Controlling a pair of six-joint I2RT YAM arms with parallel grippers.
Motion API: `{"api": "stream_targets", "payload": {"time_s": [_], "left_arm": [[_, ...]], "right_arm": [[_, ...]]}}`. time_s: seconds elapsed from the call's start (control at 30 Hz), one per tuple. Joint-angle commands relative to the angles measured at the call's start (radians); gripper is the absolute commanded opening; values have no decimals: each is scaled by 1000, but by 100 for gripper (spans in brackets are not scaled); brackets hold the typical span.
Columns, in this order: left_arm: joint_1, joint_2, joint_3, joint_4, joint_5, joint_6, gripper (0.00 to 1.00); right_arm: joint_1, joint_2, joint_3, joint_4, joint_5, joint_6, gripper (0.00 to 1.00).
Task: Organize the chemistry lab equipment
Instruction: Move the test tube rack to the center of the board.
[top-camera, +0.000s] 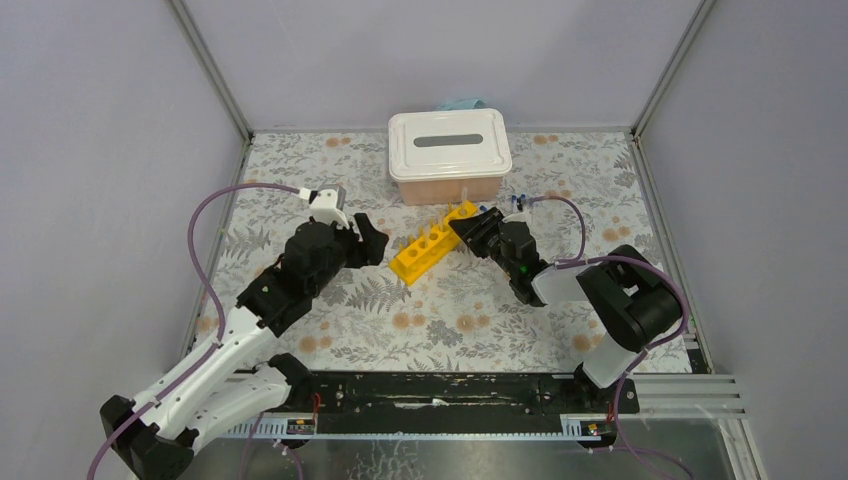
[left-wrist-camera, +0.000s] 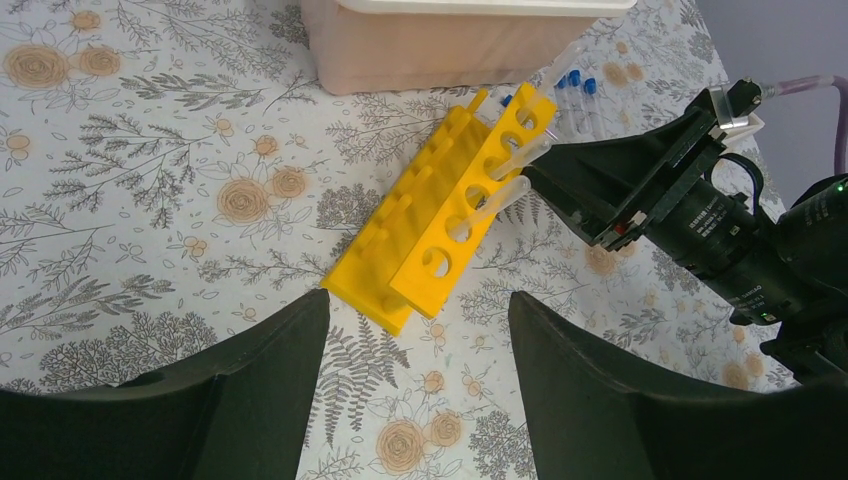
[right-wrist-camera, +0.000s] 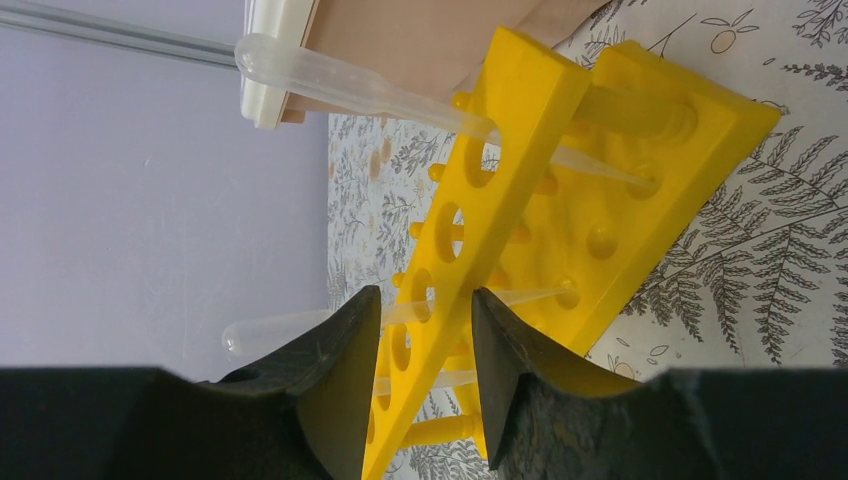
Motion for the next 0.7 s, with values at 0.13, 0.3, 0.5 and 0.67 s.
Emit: {"api": "stream_targets", "payload": {"time_s": [0.13,0.3,0.5,0.67], "left_arm": [[-5,14,3,101,7,31,74],[-6,18,5,99,6,35,74],[-7,23,-2,102,10,30,74],[-9,27,-3,108,8,39,74]], "right_arm": [[10,8,22,40,33,20,46],[10,28,28,50,36,29,46],[9,33,16,60,40,35,46],[8,63,33,82,29,44,46]]}}
